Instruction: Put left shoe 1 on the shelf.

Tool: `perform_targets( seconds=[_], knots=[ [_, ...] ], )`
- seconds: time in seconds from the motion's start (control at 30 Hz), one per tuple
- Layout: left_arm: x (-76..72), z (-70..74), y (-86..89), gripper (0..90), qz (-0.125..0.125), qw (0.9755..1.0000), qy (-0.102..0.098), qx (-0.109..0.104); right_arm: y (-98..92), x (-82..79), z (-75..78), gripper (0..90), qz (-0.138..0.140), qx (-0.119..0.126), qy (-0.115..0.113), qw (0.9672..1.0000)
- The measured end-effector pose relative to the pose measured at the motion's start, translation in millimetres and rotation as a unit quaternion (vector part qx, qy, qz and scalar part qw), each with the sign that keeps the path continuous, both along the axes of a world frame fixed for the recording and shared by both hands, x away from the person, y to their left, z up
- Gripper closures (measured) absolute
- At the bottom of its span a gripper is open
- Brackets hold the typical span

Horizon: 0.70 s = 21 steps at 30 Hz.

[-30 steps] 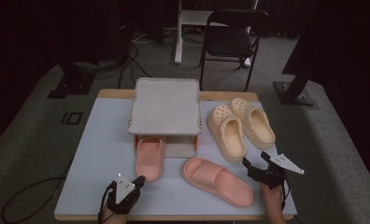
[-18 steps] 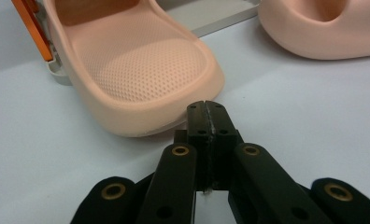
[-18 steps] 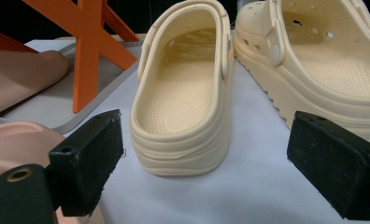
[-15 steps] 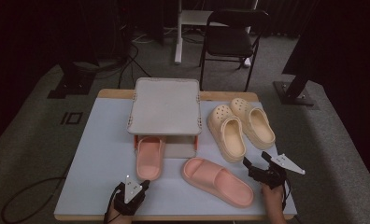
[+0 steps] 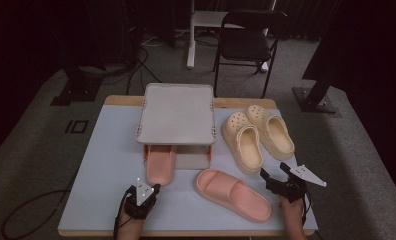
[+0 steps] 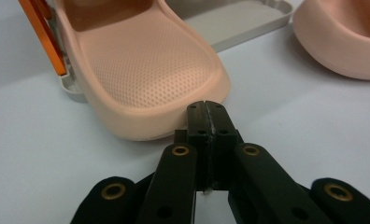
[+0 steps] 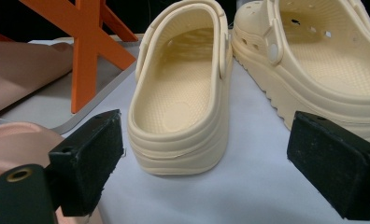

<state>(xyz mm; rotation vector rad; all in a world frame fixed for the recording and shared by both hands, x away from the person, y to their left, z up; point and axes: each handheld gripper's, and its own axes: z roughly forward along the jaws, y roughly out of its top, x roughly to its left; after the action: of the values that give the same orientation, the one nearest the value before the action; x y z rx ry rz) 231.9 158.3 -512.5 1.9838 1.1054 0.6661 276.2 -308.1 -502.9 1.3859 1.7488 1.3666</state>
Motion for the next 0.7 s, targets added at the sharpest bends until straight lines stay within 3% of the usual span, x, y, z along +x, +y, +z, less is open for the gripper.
perform_targets(
  seconds=[0.7],
  knots=[
    [44.9,-0.7,-4.0,89.9,0.023,0.9997,0.005,-0.001,-1.2,0.4,-1.1,10.2,0.001,0.001,0.001,1.0]
  ],
)
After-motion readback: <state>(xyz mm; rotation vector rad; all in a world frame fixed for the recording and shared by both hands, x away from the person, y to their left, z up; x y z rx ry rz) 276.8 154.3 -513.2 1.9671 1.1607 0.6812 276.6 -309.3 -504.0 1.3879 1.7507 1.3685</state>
